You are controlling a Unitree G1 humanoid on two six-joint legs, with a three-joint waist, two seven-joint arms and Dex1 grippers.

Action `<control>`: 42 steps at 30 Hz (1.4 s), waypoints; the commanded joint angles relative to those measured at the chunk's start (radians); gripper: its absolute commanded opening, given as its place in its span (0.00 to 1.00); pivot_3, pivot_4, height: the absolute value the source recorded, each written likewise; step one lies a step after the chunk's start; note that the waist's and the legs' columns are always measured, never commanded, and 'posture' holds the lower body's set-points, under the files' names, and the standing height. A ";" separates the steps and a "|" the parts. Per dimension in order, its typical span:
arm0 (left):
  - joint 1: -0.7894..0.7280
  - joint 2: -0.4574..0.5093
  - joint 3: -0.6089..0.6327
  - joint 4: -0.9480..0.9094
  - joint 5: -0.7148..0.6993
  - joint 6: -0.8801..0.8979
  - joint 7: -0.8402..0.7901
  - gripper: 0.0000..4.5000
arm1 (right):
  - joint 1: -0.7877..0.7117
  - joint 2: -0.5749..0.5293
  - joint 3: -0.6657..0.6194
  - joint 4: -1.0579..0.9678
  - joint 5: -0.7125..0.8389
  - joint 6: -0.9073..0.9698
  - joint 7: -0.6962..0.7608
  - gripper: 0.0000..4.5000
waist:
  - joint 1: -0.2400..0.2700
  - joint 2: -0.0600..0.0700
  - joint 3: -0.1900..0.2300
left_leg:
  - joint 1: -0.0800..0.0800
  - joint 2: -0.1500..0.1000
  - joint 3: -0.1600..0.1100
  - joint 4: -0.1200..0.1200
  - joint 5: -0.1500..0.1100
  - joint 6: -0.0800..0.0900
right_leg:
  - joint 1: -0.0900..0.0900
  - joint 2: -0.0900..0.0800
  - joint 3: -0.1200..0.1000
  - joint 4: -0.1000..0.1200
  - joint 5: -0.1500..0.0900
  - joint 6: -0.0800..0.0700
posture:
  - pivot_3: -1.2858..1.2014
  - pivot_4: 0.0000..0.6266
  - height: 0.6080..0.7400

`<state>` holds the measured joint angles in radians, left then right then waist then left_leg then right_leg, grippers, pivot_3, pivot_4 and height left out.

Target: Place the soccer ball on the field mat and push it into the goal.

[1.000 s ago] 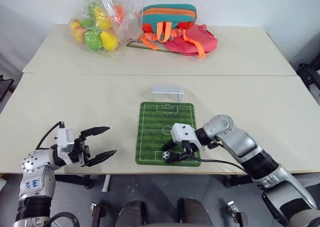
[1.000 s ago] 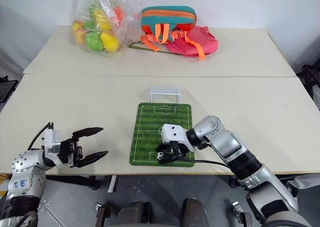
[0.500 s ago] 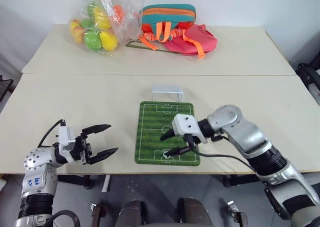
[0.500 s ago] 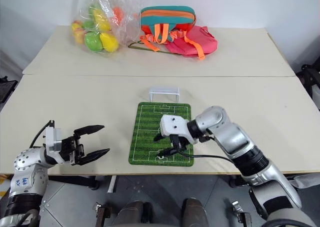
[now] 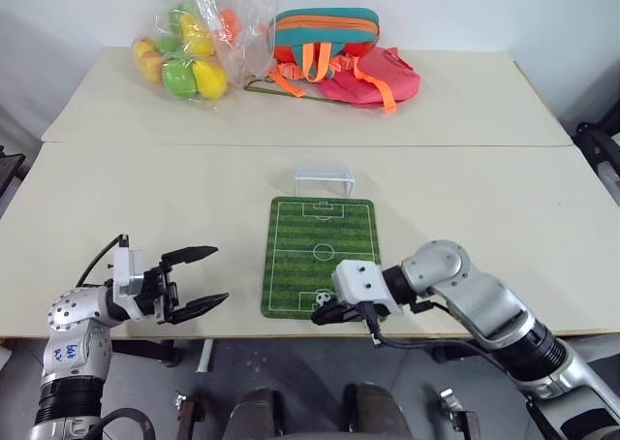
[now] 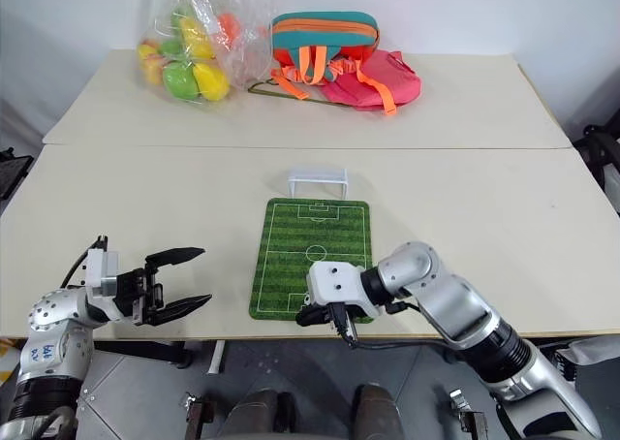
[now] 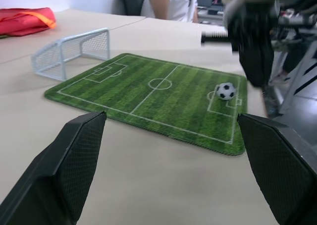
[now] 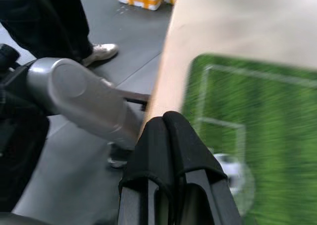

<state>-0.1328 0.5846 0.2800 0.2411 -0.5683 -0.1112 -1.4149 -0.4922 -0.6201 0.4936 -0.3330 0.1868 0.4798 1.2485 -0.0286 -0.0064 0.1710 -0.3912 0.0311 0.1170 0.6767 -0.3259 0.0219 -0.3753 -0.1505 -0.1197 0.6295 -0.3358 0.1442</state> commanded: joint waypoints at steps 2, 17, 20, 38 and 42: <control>0.014 0.023 0.018 -0.037 -0.025 0.008 -0.008 1.00 | 0.009 0.014 0.004 -0.012 0.004 -0.012 -0.016 0.01 | 0.001 0.000 0.000 | 0.000 0.000 0.000 0.000 0.000 0.000 | 0.000 0.000 0.000 0.000 0.000 0.000 | 0.52 0.24 1.00; -0.067 0.020 0.009 0.034 0.004 -0.033 0.022 1.00 | -0.290 0.112 -0.239 0.449 -0.058 -0.143 -0.266 0.01 | 0.000 0.000 0.000 | 0.000 0.001 -0.001 0.001 0.000 0.000 | 0.000 0.000 0.000 0.001 0.000 0.000 | 0.52 0.24 1.00; -0.096 0.017 0.003 0.065 0.016 -0.043 0.030 1.00 | -0.335 0.118 -0.286 0.494 -0.056 -0.143 -0.299 0.01 | -0.002 0.000 0.000 | 0.000 0.000 0.000 0.000 0.000 0.000 | 0.000 0.000 -0.001 0.001 0.000 0.000 | 0.52 0.24 1.00; -0.135 0.020 0.124 0.028 -0.072 0.145 0.269 1.00 | -0.074 -0.147 -0.612 0.572 0.223 -0.232 0.065 0.71 | 0.000 -0.001 0.000 | 0.000 0.000 0.001 0.000 0.000 0.000 | 0.000 0.000 0.000 0.000 0.000 0.000 | 0.52 0.24 1.00; -0.081 0.038 0.142 -0.025 -0.056 0.154 0.294 1.00 | -0.030 -0.203 -0.644 0.689 0.224 -0.278 0.144 0.99 | 0.000 -0.001 0.000 | 0.000 0.001 0.001 0.000 -0.001 0.000 | 0.001 0.000 0.000 0.000 0.000 0.000 | 0.52 0.24 1.00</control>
<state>-0.2330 0.6044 0.3947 0.2621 -0.6247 0.0532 -1.1218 -0.5295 -0.7941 -0.1189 0.3277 0.3968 0.2345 1.3571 -0.0287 -0.0072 0.1714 -0.3910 0.0317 0.1177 0.6770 -0.3265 0.0224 -0.3747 -0.1508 -0.1200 0.6288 -0.3358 0.1442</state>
